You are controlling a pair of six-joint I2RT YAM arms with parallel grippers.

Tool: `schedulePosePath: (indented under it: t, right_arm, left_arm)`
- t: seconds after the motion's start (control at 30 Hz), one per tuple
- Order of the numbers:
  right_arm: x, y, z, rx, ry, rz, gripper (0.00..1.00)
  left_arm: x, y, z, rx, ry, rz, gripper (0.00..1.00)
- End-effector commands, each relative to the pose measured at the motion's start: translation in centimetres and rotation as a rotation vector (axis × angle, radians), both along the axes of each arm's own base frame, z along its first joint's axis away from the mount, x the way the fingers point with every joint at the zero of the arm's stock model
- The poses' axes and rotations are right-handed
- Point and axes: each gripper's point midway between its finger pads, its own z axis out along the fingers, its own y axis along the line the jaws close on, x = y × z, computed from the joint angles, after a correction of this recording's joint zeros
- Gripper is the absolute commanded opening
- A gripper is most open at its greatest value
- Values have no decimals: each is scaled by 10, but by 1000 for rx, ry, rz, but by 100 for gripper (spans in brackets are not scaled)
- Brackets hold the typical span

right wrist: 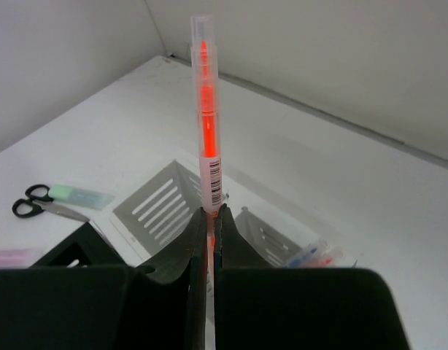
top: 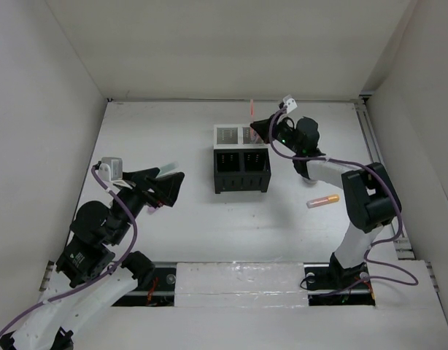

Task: Sort the stationery into containers
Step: Place the pen in the storage box.

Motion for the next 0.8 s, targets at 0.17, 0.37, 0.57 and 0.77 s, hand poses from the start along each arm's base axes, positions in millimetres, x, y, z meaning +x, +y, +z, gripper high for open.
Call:
schedulePosePath:
  t: [0.17, 0.37, 0.57, 0.77]
  right_arm:
    - [-13, 5, -16, 15, -4, 25, 0]
    - [-21, 3, -23, 29, 11, 27, 28]
    - [-26, 4, -14, 34, -1, 25, 54]
    - [-30, 0, 3, 46, -26, 6, 48]
  left_arm:
    - [-5, -2, 17, -23, -60, -28, 100]
    - [-6, -3, 17, -22, -60, -37, 100]
    - [-8, -2, 19, -28, -68, -37, 100]
    - [-10, 0, 23, -39, -82, -37, 100]
